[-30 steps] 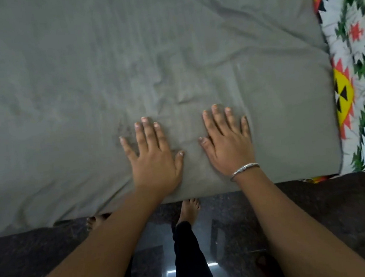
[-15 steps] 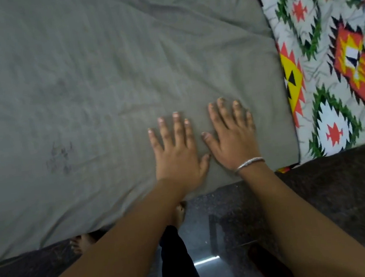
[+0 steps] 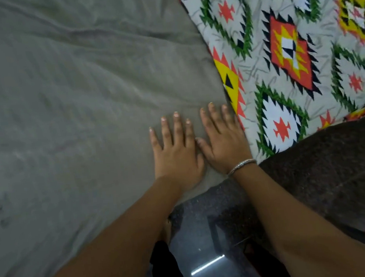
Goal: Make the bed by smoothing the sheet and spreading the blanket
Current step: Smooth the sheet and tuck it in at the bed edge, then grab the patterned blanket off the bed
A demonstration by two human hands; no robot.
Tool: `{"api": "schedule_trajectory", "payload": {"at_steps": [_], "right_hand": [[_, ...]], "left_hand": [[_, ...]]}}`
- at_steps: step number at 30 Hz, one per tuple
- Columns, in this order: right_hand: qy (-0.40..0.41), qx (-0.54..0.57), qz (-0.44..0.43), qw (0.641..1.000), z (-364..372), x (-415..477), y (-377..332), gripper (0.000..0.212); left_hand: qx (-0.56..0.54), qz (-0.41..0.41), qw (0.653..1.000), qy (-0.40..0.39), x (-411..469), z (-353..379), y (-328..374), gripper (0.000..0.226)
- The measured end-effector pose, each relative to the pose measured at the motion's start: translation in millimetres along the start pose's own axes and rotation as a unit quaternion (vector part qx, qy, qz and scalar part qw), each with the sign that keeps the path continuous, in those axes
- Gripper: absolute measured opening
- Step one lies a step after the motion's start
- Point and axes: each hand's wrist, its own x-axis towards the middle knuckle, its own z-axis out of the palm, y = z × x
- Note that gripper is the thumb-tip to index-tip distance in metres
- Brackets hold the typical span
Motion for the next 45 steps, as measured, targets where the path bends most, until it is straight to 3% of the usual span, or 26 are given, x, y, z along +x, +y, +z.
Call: {"api": "schedule_trajectory", "payload": {"at_steps": [6,9,12,15,17,19,21,24,26,28,30,32,34,36,39,41,43,45], "right_hand": [[0.021,0.025,0.084,0.996,-20,1,43,0.065],[0.032,0.018,0.037,0.999,-20,2,26,0.059],[-0.007,0.003,-0.027,1.000,-18,-4,30,0.057],[-0.024,0.007,-0.004,1.000,-24,-6,54,0.059],[0.004,0.042,0.033,0.999,-34,-8,62,0.054],[0.083,0.050,0.077,0.992,-45,-18,65,0.045],[0.111,0.053,0.164,0.979,-54,-32,70,0.048],[0.076,0.086,0.270,0.956,-51,-45,82,0.059],[0.047,0.110,0.292,0.949,-54,-42,92,0.044],[0.074,0.183,0.390,0.899,-68,-34,101,0.023],[0.137,0.240,0.468,0.839,-86,-26,109,0.015],[0.229,0.251,0.447,0.828,-118,-5,117,0.019],[0.317,0.253,0.370,0.836,-154,31,129,0.018],[0.358,0.214,0.267,0.869,-194,77,144,0.020],[0.289,0.109,0.174,0.935,-237,137,160,0.036],[0.174,0.031,0.182,0.967,-241,155,175,0.051],[0.052,0.040,0.257,0.964,-234,157,187,0.066],[-0.054,0.119,0.345,0.929,-218,160,201,0.080]], "left_hand": [[-0.022,0.080,0.996,0.026,39,-6,51,0.067],[-0.022,0.041,0.997,0.057,38,-4,37,0.066],[0.009,0.060,0.998,0.010,32,1,35,0.067],[-0.011,0.104,0.993,-0.056,43,-10,53,0.069],[-0.067,0.118,0.990,-0.046,52,-16,65,0.066],[-0.124,0.147,0.981,0.013,54,-19,78,0.058],[-0.123,0.185,0.972,0.071,55,-18,94,0.054],[-0.048,0.252,0.962,0.093,60,-20,123,0.048],[-0.011,0.304,0.946,0.110,74,-22,136,0.034],[0.001,0.315,0.940,0.128,92,-30,146,0.025],[-0.034,0.312,0.942,0.119,110,-49,157,0.021],[-0.095,0.291,0.949,0.075,134,-83,168,0.017],[-0.141,0.223,0.964,0.033,169,-123,174,0.024],[-0.258,0.136,0.953,0.078,203,-162,170,0.030],[-0.461,0.011,0.875,0.148,244,-201,151,0.018],[-0.474,-0.036,0.869,0.140,256,-207,140,0.026],[-0.467,-0.085,0.873,0.115,268,-200,131,0.031],[-0.510,-0.129,0.848,0.071,274,-191,128,0.025]]}}
